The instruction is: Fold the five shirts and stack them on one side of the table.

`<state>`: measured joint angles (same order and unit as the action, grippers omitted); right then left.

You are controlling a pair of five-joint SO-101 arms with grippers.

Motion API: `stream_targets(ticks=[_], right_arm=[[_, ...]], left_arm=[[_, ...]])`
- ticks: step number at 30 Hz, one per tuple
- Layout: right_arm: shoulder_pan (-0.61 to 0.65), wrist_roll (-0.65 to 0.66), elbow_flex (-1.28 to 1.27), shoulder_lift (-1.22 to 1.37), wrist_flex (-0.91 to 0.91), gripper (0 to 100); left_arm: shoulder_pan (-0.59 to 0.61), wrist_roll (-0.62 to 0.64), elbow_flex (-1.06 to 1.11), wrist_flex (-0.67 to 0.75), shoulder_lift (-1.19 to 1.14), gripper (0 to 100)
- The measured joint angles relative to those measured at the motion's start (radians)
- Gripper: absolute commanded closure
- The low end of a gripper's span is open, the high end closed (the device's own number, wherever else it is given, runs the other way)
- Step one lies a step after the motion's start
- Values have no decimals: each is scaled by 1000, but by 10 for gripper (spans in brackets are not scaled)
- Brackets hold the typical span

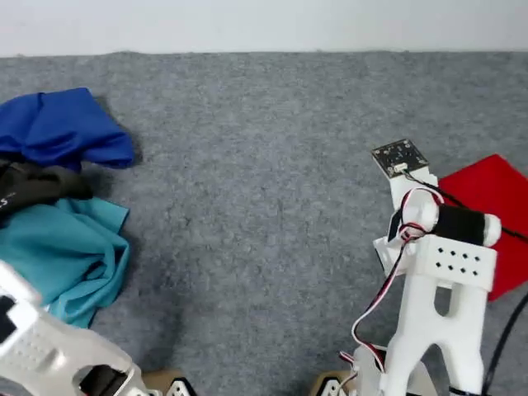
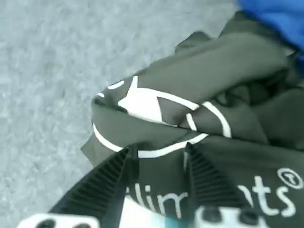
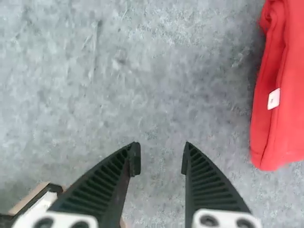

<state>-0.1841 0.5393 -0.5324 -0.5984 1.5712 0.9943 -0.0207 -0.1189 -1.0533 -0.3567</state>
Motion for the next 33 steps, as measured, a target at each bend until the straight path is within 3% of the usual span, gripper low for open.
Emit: stream_targets(ticks=[5,9,17,23,27,33], right_arm=[[83,-2,-11,0,-25,844],[172,0,-12,0,-25,844],[230,0,-12,0,-31,844],[226,0,-12,0,-43,844],[229,0,-12,0,-43,844],[227,0,-12,0,-43,844]], left_arm=[[-6,0,-132,-87,-186,858],[-35,2,-247,-187,-285,995],[-100,-3,-482,-376,-354,988],[-167,-3,-784,-640,-354,988],[-203,2,-901,-677,-353,988],[-321,9,-902,-681,-273,988]])
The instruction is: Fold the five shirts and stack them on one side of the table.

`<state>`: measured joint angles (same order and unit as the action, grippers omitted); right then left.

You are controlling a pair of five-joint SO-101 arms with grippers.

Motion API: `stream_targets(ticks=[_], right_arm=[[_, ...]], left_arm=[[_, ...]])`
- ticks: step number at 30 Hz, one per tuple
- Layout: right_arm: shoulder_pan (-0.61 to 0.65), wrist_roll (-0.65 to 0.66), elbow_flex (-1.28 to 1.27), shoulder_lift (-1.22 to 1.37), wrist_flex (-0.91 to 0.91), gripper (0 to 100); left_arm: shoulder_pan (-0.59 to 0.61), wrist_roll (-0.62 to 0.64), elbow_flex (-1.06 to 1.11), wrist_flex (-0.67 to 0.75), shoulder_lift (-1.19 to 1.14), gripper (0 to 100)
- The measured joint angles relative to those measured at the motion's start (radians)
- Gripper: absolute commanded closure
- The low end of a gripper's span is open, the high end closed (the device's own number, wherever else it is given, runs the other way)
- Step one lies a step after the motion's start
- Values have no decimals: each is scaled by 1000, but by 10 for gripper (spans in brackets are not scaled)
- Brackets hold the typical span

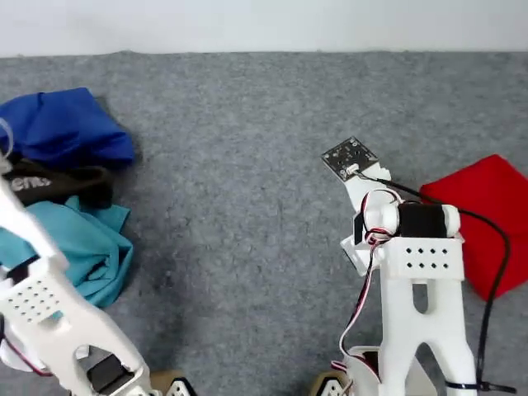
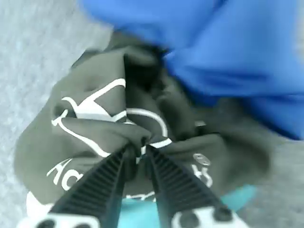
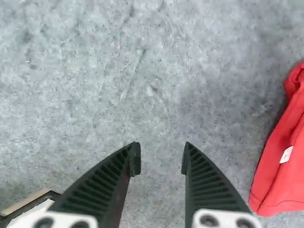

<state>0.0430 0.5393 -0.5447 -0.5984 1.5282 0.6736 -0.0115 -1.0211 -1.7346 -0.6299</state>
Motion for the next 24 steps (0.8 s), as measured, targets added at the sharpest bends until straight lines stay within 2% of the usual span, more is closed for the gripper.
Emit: stream_targets(ticks=[3,7,11,18,24], right_arm=[[2,0,0,0,0,844],[-57,0,0,0,-9,844],[-144,-17,0,0,-44,844],[-195,-60,0,0,-54,844],[-203,-63,0,0,-54,844]], left_arm=[[-101,-3,60,0,72,988],[-256,-3,149,0,166,988],[-456,-3,193,0,236,988],[-827,-3,206,0,255,988],[-1008,-55,206,0,281,988]])
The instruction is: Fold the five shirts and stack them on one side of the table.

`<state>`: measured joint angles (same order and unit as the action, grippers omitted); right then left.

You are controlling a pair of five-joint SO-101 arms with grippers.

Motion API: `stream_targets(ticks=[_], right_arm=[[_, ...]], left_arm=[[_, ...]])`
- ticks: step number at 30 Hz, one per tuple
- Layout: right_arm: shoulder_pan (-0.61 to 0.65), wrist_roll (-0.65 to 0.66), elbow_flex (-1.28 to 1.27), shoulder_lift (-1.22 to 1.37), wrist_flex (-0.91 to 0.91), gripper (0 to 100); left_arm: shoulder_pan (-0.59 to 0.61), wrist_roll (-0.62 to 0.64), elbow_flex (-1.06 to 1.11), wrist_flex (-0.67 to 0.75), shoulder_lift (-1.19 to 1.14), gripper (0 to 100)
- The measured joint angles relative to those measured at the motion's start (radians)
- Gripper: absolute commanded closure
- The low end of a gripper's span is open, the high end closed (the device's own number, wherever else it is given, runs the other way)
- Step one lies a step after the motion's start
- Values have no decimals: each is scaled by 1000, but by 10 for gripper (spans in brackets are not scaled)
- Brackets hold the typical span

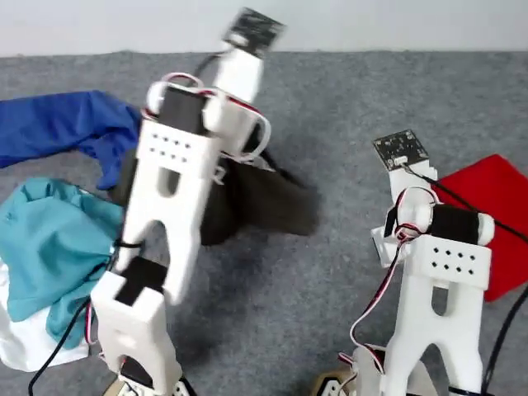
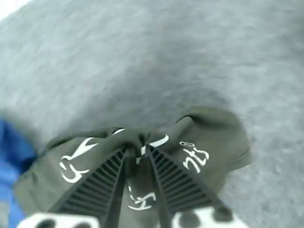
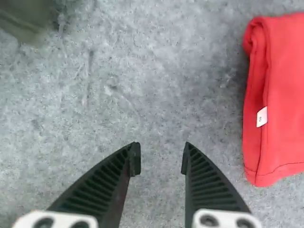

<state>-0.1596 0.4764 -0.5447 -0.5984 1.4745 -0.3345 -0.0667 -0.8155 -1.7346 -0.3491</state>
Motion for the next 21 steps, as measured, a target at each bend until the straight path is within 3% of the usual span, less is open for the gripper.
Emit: stream_targets(ticks=[14,17,21], right_arm=[[-15,0,-3,0,0,844],[-83,-2,-3,0,-6,844],[-229,-14,-3,0,-40,842]], left_arm=[[-446,-226,0,0,347,988],[-431,-238,14,0,351,987],[-310,-242,109,0,347,987]])
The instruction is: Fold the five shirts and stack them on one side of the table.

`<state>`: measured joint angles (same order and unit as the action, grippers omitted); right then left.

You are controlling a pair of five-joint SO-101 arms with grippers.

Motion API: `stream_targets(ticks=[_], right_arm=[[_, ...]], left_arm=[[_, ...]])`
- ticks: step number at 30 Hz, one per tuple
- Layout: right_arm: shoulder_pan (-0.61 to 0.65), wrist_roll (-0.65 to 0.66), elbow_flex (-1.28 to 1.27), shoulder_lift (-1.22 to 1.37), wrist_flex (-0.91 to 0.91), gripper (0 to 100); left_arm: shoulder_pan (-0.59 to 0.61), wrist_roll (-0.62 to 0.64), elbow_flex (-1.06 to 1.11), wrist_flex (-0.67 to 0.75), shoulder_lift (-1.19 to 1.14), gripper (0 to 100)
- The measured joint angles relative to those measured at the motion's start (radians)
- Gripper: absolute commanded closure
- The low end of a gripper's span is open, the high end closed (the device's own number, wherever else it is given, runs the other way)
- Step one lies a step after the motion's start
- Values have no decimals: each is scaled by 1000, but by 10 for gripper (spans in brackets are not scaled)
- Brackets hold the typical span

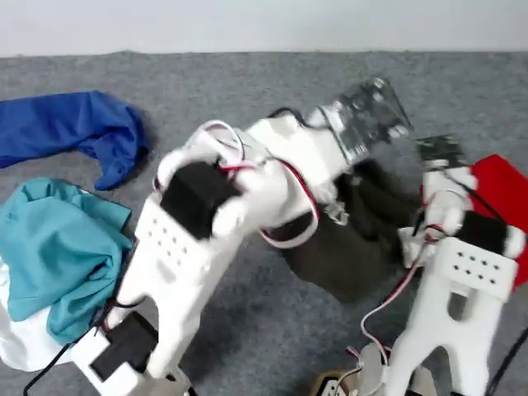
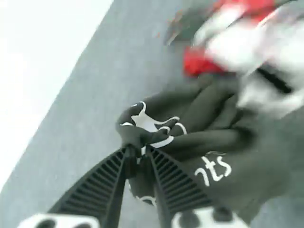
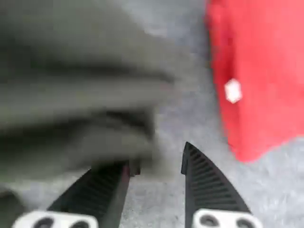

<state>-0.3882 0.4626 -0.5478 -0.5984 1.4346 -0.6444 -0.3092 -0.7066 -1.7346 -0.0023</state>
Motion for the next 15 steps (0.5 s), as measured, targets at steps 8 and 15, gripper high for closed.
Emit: stream_targets(ticks=[8,15], right_arm=[[-81,-29,0,0,-8,841],[-81,-29,-23,0,-5,841]], left_arm=[[301,0,321,129,-146,985],[417,5,404,245,-318,985]])
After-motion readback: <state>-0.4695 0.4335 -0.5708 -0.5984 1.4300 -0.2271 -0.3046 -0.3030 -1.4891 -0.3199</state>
